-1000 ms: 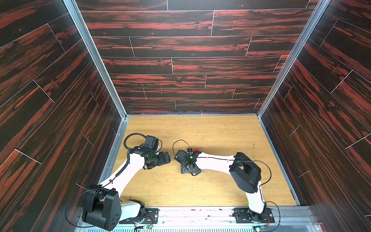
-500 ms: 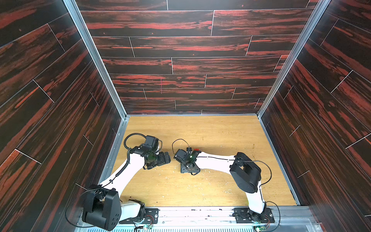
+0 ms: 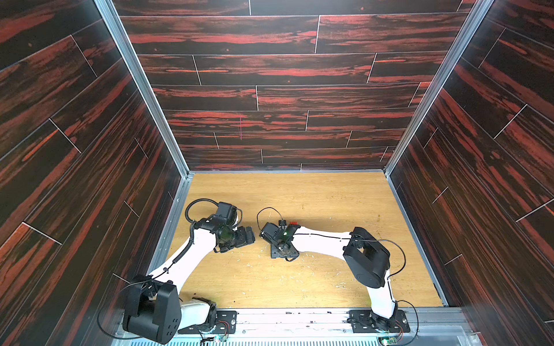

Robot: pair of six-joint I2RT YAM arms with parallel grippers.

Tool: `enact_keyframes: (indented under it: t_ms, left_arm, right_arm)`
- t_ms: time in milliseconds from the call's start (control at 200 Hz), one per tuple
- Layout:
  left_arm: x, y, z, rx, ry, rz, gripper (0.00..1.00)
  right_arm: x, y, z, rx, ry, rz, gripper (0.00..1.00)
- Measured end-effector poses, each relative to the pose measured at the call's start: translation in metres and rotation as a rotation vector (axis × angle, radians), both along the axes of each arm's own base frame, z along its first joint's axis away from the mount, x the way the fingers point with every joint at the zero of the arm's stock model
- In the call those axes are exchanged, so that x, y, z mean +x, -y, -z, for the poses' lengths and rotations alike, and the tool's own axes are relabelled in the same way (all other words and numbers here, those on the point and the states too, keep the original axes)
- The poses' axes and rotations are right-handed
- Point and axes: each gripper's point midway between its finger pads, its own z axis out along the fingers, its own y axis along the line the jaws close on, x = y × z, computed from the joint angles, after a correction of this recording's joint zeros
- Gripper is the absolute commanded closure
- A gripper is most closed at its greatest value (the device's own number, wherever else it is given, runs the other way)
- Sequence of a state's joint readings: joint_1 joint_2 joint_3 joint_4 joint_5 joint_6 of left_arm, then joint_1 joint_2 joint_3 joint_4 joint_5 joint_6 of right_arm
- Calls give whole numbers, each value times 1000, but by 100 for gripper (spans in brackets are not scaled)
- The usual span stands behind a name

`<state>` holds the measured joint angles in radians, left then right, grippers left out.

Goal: Assemble a giraffe with lego
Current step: Pick up the lego brick from the center of the board.

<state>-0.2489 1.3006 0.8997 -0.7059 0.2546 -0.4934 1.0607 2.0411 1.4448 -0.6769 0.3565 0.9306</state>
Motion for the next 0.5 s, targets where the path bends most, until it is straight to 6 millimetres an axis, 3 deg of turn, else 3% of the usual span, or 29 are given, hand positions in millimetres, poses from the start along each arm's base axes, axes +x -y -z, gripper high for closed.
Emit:
enact_keyframes:
  t_ms: [130,341,501]
  left_arm:
    - [0,0,0,0,0,0,3]
    - [0,1,0,-4,-1,2,3]
    - [0,2,-1,-10,0,4,3]
  right_arm:
    - [0,0,0,-2,-1,0,54]
    - [0,0,-6,-14,-2,-11,54]
    - [5,-6,-27,-9,8,-25,54]
